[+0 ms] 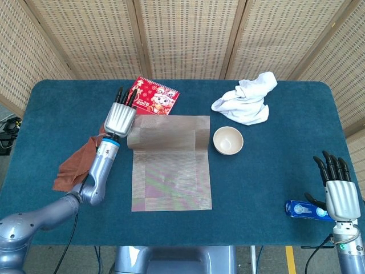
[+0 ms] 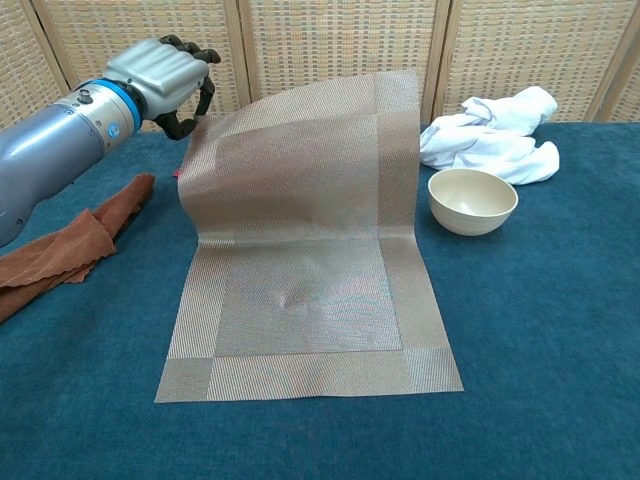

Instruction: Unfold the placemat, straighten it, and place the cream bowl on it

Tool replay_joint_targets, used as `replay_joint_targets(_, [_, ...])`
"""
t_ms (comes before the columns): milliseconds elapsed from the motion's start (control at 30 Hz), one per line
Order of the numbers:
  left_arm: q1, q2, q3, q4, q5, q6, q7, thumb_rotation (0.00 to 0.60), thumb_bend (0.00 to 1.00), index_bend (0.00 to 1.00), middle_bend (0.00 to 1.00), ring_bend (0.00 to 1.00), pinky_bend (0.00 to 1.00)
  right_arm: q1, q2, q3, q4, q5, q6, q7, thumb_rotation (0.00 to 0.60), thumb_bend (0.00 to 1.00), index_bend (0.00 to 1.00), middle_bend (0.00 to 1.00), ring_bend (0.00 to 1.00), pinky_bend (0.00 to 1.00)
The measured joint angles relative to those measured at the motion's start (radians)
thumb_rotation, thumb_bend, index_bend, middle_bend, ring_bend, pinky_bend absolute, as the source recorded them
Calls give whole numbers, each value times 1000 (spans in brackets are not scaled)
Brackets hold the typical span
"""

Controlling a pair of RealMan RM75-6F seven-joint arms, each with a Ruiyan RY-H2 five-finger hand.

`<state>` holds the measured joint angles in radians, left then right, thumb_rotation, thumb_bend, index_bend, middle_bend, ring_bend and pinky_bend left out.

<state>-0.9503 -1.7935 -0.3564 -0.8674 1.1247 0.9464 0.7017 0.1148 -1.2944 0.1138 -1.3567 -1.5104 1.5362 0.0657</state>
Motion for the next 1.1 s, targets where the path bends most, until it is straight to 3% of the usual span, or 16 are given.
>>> replay_joint_targets(167, [-12,-4,-2,21,-18,17,11,600,381,400,0,0,0,-1,-2,0,0,-1,4,-5,600,140,126,0,0,0])
replay_joint_targets(333, [-19,-4,-10,25,-27,39,6,600,211,68,0,0,0,-1,-3,-2,-4,-5,7,-10,600,139,126,0,0,0])
replay_joint_targets(400, [-21,-5,-12,27,-26,55,-1,600,173,11,0,0,0,-2,-3,-3,-5,-6,8,-12,600,140,126,0,0,0])
replay_joint_targets(733, [16,19,5,-37,-13,113,-59,600,152,0,0,0,0,0,0,-7,-6,-6,0,-8,600,140,126,0,0,0])
replay_joint_targets(933, [107,91,45,-207,18,189,-126,600,143,0,0,0,0,1,3,-12,-9,-11,-3,-4,600,140,126,0,0,0])
replay_joint_targets(1100, [218,204,100,-410,57,277,-177,600,124,0,0,0,0,7,6,-17,-19,-17,-16,-10,600,140,126,0,0,0])
